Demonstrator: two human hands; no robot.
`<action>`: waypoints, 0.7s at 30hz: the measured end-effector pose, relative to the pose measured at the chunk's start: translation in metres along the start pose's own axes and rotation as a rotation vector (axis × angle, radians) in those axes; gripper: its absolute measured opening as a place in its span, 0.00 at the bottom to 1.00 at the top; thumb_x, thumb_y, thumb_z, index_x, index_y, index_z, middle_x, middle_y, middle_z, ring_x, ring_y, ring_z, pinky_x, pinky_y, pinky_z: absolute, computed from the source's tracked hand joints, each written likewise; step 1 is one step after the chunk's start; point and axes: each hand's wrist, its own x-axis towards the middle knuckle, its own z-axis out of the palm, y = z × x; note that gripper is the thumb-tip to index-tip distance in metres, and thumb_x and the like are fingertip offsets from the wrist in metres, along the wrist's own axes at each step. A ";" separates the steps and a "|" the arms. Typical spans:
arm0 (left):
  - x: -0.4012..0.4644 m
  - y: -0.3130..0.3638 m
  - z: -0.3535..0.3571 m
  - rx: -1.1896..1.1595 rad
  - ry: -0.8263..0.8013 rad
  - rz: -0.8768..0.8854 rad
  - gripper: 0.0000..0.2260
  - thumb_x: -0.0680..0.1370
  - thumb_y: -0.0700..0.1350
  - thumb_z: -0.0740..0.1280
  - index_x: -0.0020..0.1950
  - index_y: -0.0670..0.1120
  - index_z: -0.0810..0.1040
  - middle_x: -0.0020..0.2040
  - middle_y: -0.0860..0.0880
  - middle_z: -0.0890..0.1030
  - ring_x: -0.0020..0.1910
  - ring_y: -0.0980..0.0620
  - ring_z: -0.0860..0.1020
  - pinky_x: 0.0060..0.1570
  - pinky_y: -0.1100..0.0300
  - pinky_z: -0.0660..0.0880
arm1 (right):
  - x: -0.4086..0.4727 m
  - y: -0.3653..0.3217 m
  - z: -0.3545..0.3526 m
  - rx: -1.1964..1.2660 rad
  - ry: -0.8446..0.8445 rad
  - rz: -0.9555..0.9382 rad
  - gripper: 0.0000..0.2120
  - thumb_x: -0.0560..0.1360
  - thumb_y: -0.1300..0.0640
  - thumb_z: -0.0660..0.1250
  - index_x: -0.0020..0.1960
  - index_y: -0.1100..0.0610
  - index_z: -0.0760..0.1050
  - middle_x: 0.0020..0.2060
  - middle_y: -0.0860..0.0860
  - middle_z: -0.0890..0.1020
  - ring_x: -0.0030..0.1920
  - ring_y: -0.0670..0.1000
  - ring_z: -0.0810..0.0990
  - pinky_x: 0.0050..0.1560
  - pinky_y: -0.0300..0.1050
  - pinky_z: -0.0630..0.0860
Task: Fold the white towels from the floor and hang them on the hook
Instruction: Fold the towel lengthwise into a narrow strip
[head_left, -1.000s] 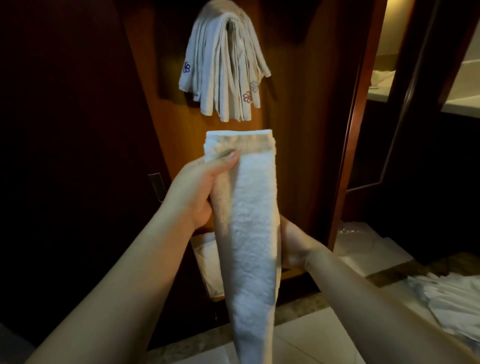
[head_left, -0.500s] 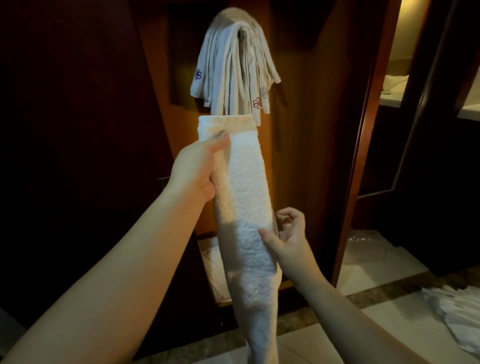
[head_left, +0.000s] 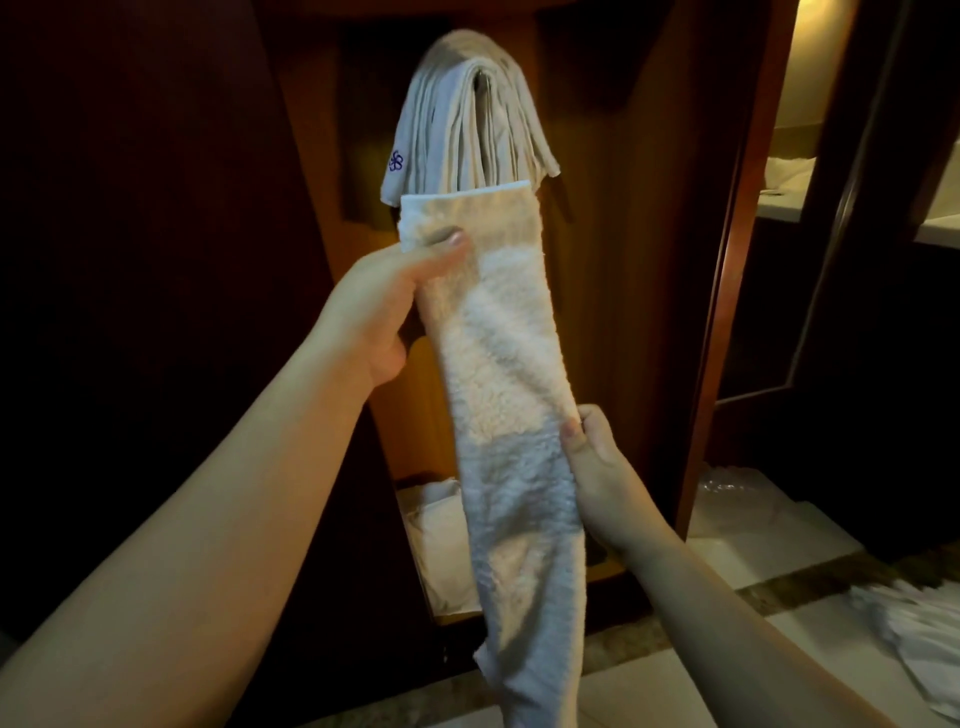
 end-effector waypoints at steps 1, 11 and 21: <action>0.000 0.001 -0.001 -0.003 0.002 0.006 0.06 0.77 0.45 0.72 0.54 0.48 0.82 0.47 0.51 0.87 0.47 0.51 0.86 0.40 0.58 0.82 | 0.000 -0.002 0.000 -0.016 0.019 -0.026 0.13 0.78 0.32 0.55 0.50 0.39 0.69 0.42 0.40 0.81 0.41 0.42 0.82 0.38 0.40 0.79; 0.001 0.000 -0.002 -0.099 0.092 0.051 0.08 0.77 0.45 0.73 0.55 0.46 0.82 0.47 0.49 0.87 0.47 0.49 0.86 0.40 0.55 0.83 | 0.001 -0.014 -0.006 -0.331 0.275 -0.412 0.09 0.80 0.36 0.55 0.49 0.39 0.68 0.34 0.52 0.76 0.29 0.51 0.74 0.26 0.45 0.66; 0.028 -0.024 0.009 -0.209 0.119 -0.111 0.13 0.74 0.43 0.76 0.57 0.44 0.81 0.47 0.44 0.87 0.45 0.44 0.87 0.39 0.47 0.83 | 0.011 -0.007 -0.023 0.278 -0.533 0.525 0.36 0.59 0.48 0.85 0.60 0.63 0.78 0.51 0.56 0.86 0.53 0.55 0.86 0.48 0.46 0.82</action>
